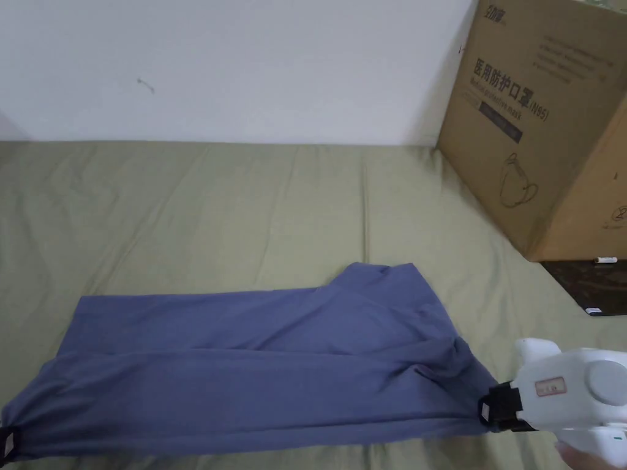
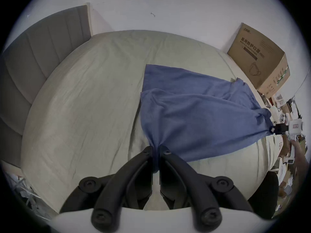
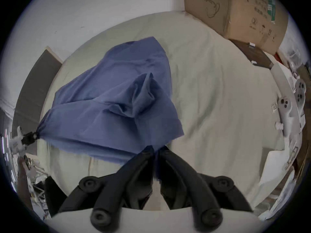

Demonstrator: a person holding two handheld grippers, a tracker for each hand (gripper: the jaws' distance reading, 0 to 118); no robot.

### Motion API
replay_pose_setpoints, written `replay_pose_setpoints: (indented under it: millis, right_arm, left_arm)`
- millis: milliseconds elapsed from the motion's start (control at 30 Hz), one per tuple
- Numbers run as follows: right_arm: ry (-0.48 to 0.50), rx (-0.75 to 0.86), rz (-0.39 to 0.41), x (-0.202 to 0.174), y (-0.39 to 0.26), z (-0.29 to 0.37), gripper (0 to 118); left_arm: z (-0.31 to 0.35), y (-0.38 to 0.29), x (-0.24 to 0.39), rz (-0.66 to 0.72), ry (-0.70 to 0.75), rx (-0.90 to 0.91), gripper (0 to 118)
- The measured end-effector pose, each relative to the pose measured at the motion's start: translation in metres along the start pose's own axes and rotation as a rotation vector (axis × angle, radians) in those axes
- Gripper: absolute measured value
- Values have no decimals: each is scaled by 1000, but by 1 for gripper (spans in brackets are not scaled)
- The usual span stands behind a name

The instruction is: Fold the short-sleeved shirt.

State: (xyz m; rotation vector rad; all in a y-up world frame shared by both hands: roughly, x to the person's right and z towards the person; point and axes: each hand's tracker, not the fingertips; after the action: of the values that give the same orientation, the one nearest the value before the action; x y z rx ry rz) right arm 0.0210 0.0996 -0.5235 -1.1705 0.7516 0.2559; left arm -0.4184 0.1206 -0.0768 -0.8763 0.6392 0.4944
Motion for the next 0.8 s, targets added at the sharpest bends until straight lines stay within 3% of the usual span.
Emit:
replay_pose_setpoints:
  millis: [200, 400, 467, 500, 533, 600, 633, 667, 800]
  right_arm:
    - [-25, -57, -8, 27, -68, 40, 4]
    - [-36, -119, -21, 30, -125, 37, 4]
    - [-26, -64, -29, 25, -128, 39, 7]
    - [-46, -52, -28, 21, -126, 40, 21]
    - [-63, -46, -27, 18, -124, 42, 45]
    - [-59, -17, -25, 11, -119, 50, 111]
    - [-49, 9, -21, 7, -115, 55, 118]
    - [-26, 48, -10, 2, -109, 61, 117]
    - [23, 135, 14, -25, -89, 77, 117]
  left_arm:
    - [34, -48, -11, -15, -69, -106, 6]
    - [42, -101, -16, 8, -100, -182, 6]
    - [44, -103, -19, 34, -92, -158, 15]
    - [46, -101, -18, 37, -63, -147, 39]
    - [49, -98, -17, 26, -48, -132, 63]
    - [61, -89, -14, 23, -59, -94, 95]
    - [65, -84, -11, 12, -56, -73, 103]
    - [71, -77, -6, 1, -62, -36, 108]
    - [83, -54, 11, 11, -137, 29, 108]
